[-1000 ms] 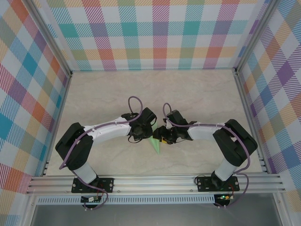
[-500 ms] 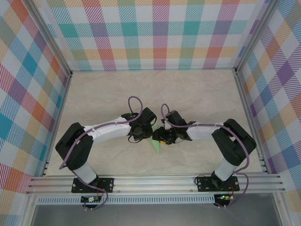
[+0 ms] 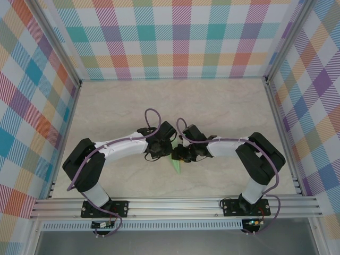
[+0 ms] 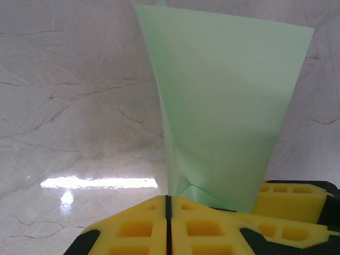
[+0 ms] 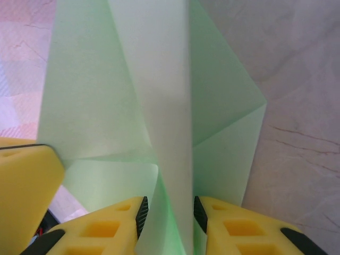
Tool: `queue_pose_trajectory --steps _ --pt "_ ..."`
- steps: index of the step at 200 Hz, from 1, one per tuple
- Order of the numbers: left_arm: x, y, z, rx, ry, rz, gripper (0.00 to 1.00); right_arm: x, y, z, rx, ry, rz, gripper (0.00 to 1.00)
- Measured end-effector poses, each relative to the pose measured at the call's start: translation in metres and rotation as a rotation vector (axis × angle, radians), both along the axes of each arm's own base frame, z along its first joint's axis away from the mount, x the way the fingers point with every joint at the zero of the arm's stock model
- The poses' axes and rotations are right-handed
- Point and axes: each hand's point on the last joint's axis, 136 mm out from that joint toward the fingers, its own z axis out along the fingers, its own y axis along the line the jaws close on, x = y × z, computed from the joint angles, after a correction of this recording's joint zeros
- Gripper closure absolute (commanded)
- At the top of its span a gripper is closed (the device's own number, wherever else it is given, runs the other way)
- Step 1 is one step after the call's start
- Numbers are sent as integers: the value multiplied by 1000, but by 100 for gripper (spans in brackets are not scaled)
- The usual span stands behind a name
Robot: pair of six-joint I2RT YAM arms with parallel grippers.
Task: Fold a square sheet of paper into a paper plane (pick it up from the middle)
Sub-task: Move a paper plane to the center of the table.
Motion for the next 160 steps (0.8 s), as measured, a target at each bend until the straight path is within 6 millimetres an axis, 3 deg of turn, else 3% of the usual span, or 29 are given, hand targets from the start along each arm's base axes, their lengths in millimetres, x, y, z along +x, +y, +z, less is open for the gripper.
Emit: queue_pose_trajectory --steps 95,138,160 --pt "-1 1 -1 2 2 0 90 1 5 -4 -67 -18 24 83" --pt "-2 3 -1 -9 -13 -3 82 1 3 -4 -117 -27 23 91" --pt "-3 5 9 -37 -47 -6 72 3 -2 0 -165 -45 14 93"
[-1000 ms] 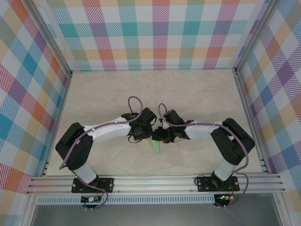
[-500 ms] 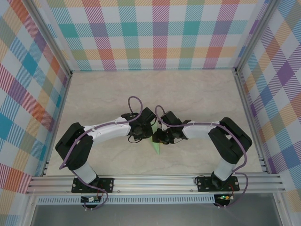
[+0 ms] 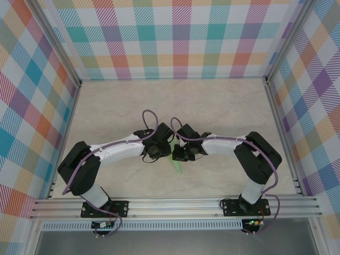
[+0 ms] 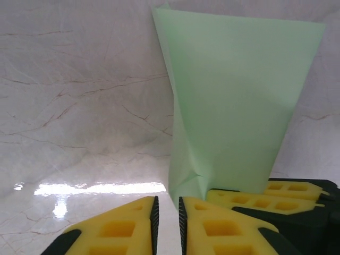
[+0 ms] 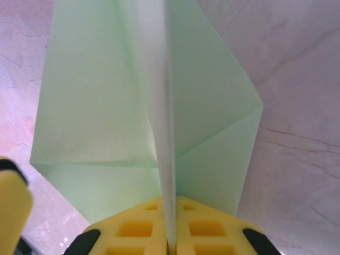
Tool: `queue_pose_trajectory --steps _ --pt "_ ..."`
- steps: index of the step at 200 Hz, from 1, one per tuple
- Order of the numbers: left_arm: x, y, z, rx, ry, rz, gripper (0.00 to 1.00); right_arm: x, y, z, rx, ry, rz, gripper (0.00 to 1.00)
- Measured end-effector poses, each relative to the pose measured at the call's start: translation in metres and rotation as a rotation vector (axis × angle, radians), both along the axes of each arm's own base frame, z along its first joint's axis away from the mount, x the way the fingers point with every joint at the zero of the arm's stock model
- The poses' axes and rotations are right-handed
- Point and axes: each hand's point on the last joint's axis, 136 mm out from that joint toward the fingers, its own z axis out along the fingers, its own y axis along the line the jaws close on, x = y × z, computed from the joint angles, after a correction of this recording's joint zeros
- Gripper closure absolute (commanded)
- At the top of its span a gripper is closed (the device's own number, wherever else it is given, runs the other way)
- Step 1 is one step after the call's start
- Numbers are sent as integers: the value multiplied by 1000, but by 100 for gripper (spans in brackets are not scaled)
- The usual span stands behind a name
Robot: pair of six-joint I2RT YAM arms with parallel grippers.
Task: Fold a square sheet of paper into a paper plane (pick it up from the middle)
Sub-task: Move a paper plane to the center of the table.
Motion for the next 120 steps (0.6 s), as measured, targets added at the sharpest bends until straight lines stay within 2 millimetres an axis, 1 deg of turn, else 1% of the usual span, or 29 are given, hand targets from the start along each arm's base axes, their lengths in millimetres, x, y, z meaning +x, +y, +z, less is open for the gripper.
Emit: queue_pose_trajectory --steps 17,47,52,59,72,86,101,120 --pt "0 5 14 -31 -53 13 62 3 -5 9 -33 -29 -8 93" --pt "1 22 42 -61 -159 63 59 17 -20 26 -125 -99 -59 93" --pt "1 26 46 -62 -176 75 57 20 -23 29 -143 -111 -69 93" --pt "2 31 51 -63 -197 92 56 25 -26 32 -168 -128 -82 93" --pt "2 39 55 -61 -222 121 56 33 -33 36 -222 -154 -105 92" --pt "2 47 54 -50 -231 145 56 41 -35 36 -264 -170 -121 92" --pt "1 54 50 -35 -229 168 56 51 -37 31 -306 -174 -131 92" --pt "0 60 46 -21 -228 181 56 57 -39 21 -354 -173 -130 92"
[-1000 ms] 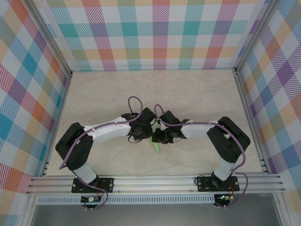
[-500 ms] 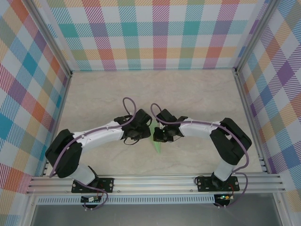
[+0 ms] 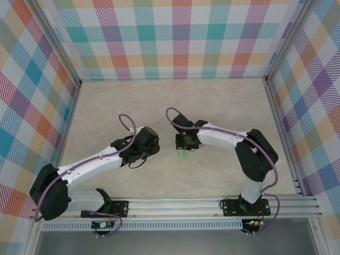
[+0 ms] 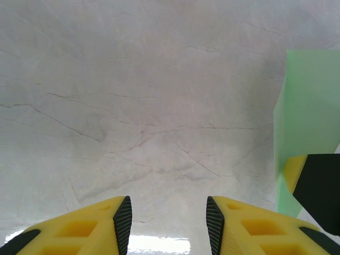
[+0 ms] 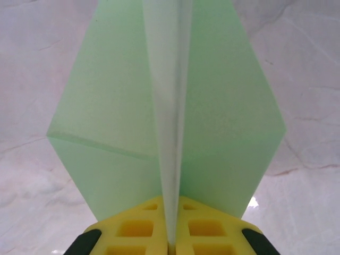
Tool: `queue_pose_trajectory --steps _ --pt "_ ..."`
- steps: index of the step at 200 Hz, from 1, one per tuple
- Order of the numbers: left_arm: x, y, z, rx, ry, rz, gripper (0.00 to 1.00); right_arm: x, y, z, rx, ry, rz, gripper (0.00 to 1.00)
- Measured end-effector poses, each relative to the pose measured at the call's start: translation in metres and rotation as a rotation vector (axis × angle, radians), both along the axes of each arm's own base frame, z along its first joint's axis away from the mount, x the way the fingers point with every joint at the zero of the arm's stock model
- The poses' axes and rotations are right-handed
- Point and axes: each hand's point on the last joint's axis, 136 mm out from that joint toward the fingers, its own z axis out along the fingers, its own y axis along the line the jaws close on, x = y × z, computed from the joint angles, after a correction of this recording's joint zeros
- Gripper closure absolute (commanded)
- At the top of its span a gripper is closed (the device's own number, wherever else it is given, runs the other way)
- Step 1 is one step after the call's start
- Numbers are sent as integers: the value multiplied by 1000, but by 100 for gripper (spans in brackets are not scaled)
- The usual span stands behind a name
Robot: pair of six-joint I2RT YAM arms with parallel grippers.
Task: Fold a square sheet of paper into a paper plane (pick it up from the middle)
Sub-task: Move a paper plane to the center of the table.
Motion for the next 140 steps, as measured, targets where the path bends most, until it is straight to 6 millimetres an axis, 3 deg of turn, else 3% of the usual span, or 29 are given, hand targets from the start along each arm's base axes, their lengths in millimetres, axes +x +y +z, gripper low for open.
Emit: queue_pose_trajectory --steps 74,140 --pt "-1 11 2 -15 -12 23 57 3 -10 -30 -97 51 -5 84" --pt "-1 14 -1 -15 -10 32 57 3 -11 -35 -101 62 -27 83"
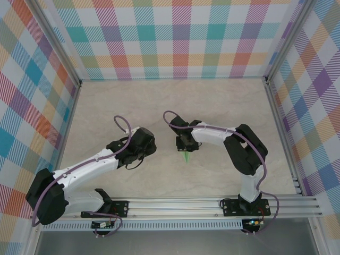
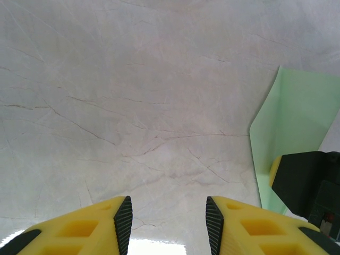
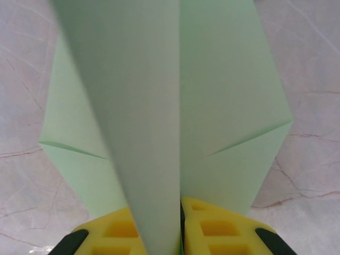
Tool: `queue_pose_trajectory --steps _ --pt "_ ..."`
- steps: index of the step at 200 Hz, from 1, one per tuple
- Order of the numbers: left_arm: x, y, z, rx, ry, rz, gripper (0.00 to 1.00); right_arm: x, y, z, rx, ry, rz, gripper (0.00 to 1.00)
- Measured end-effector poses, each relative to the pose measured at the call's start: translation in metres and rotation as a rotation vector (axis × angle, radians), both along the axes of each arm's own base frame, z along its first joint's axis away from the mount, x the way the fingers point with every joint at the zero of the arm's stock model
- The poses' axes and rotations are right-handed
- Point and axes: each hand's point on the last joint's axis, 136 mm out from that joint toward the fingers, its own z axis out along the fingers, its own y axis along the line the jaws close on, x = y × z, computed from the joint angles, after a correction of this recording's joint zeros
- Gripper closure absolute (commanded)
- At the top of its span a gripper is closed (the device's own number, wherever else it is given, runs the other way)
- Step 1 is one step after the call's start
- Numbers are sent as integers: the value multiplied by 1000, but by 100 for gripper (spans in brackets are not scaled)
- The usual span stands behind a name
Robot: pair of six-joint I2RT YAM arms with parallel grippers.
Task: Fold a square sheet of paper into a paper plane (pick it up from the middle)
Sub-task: Move a paper plane to the center of the table.
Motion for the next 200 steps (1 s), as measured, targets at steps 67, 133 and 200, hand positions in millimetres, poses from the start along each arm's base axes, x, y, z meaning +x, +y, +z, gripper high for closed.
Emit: queue_pose_trajectory --steps 67,133,200 --pt "0 1 -2 1 4 2 57 1 0 1 -3 19 -33 80" --pt "-1 1 -2 -3 9 0 59 2 1 -3 -10 35 -51 81" --pt "-1 1 -2 -3 9 0 60 2 2 3 -4 32 -56 68"
